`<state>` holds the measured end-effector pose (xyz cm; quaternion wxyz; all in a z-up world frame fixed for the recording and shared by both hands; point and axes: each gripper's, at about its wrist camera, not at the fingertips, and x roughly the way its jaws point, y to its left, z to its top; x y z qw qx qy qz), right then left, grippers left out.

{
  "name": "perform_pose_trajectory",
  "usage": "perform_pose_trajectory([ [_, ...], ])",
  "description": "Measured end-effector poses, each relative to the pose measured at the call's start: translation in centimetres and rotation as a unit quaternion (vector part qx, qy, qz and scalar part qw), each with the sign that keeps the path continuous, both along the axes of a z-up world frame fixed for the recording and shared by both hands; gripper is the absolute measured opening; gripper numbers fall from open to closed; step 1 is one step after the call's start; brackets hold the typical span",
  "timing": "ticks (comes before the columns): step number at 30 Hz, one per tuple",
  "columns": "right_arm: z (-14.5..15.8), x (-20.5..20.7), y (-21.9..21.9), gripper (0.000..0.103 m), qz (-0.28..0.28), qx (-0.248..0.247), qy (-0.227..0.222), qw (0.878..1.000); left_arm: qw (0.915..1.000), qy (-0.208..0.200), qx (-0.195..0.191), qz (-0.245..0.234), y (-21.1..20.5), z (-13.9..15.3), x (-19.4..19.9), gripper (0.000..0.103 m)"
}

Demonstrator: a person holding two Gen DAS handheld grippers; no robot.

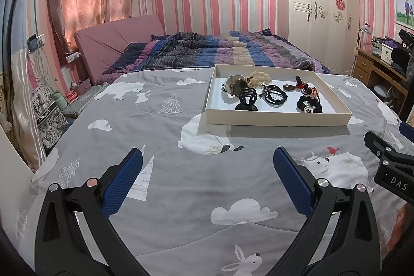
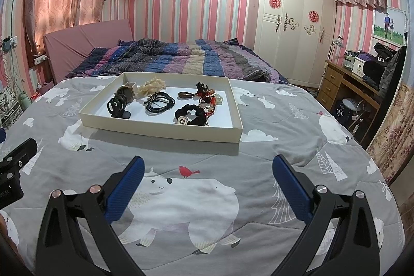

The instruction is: Organize jewelry

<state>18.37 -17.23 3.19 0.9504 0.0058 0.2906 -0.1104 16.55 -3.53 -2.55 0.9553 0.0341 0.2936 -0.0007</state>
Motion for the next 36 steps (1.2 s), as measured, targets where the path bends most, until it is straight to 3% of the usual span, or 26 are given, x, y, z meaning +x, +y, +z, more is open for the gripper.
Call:
perform_pose_trajectory([
  [36, -0.05, 0.09, 0.19, 0.099, 0.001, 0.001, 0.001, 1.000, 1.0000, -0.004, 0.004, 0.004, 0.02, 0.20, -0.21, 0.100],
])
